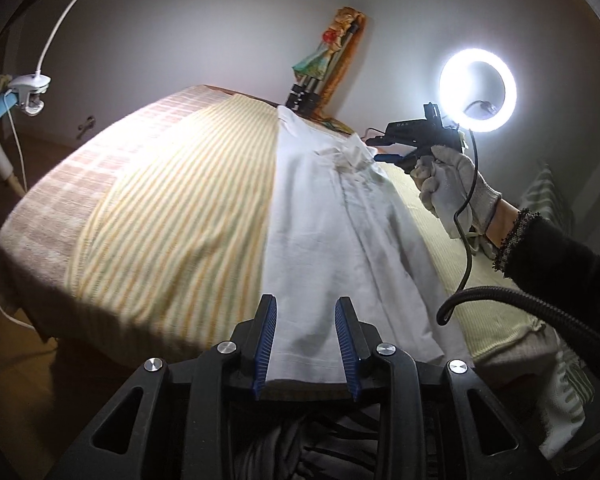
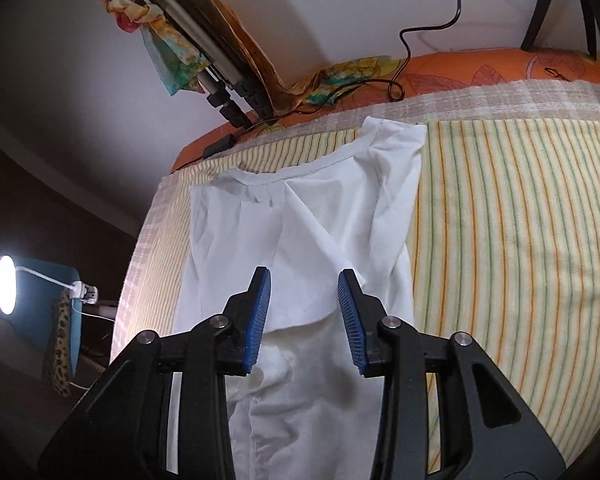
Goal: Fold small clothes
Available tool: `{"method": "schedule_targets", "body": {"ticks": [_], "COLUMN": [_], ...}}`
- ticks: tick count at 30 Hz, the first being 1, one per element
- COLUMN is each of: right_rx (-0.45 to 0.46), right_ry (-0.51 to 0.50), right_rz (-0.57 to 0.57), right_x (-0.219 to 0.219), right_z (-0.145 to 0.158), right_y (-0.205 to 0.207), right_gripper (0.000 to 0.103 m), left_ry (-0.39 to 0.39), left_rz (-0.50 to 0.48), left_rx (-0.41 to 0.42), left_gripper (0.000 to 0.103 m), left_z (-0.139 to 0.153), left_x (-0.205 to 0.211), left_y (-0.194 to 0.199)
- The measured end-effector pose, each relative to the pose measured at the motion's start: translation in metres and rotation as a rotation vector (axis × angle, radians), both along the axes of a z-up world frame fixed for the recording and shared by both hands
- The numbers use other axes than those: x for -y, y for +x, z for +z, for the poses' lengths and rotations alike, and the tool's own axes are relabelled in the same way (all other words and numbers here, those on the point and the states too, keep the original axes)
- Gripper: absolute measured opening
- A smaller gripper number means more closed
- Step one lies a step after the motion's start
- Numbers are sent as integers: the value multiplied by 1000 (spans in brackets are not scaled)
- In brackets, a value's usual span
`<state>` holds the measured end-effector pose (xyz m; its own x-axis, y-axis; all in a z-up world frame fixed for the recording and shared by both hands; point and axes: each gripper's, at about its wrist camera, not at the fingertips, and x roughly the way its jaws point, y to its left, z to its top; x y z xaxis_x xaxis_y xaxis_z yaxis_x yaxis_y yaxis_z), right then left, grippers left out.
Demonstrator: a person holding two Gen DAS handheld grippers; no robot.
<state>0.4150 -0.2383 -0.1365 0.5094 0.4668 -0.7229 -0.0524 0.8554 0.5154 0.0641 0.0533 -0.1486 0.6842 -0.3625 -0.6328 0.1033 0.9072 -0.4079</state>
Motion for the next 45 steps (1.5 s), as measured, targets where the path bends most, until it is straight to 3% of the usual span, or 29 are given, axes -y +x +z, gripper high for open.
{"method": "schedule_targets", "body": {"ticks": [3, 5, 7, 8, 10, 13, 17, 21, 24, 26, 28, 30, 33, 34, 35, 37, 38, 39, 42, 45], "right_rx": [-38, -30, 41, 89, 155, 164, 120, 79, 88, 98, 94, 101, 136, 138, 130, 130, 144, 157, 177, 166], "right_ry": [-21, 86, 244, 254, 146, 24, 13, -15, 31, 49, 49, -45, -308, -329, -356, -439, -464, -458, -302, -131], "right_rz": [6, 49, 124, 154, 148, 69, -50, -66, -72, -62, -21, 26, 84, 103, 107, 87, 59, 33, 4, 77], "right_x": [-12, -19, -23, -24, -21, 7, 54, 65, 68, 65, 59, 45, 23, 21, 20, 19, 23, 27, 41, 42], "right_z": [-7, -4, 11, 22, 36, 35, 12, -14, -21, -21, -21, -14, 3, 5, 6, 7, 9, 11, 20, 20], "right_y": [15, 23, 22, 20, 17, 24, 35, 50, 62, 68, 73, 76, 86, 88, 90, 92, 89, 88, 73, 58], "right_gripper": [37, 37, 40, 44, 48, 48, 48, 48, 48, 42, 8, 6, 5, 5, 8, 35, 37, 37, 37, 37], "left_ry": [15, 6, 2, 4, 16, 15, 18, 31, 40, 47, 56, 64, 70, 70, 72, 74, 75, 75, 74, 72], "left_rz": [21, 31, 34, 34, 36, 41, 40, 31, 23, 21, 20, 17, 12, 9, 5, -2, -6, -8, -13, -21], "left_rx": [-6, -13, -17, -18, -19, -23, -41, -61, -69, -75, -81, -85, -92, -96, -98, -99, -98, -96, -88, -82], "left_gripper": [29, 29, 29, 29, 29, 29, 29, 29, 29, 29, 29, 29, 29, 29, 29, 29, 29, 29, 29, 29], "left_z": [-2, -3, -5, -6, -7, -10, -15, -20, -22, -23, -24, -25, -27, -28, -29, -29, -29, -29, -27, -26], "left_x": [-6, -10, -10, -9, -8, -9, -6, 3, 8, 13, 17, 19, 21, 22, 24, 27, 28, 28, 29, 28], "left_y": [2, 6, 14, 15, 18, 21, 30, 39, 43, 46, 49, 51, 54, 55, 56, 57, 58, 59, 60, 59]}}
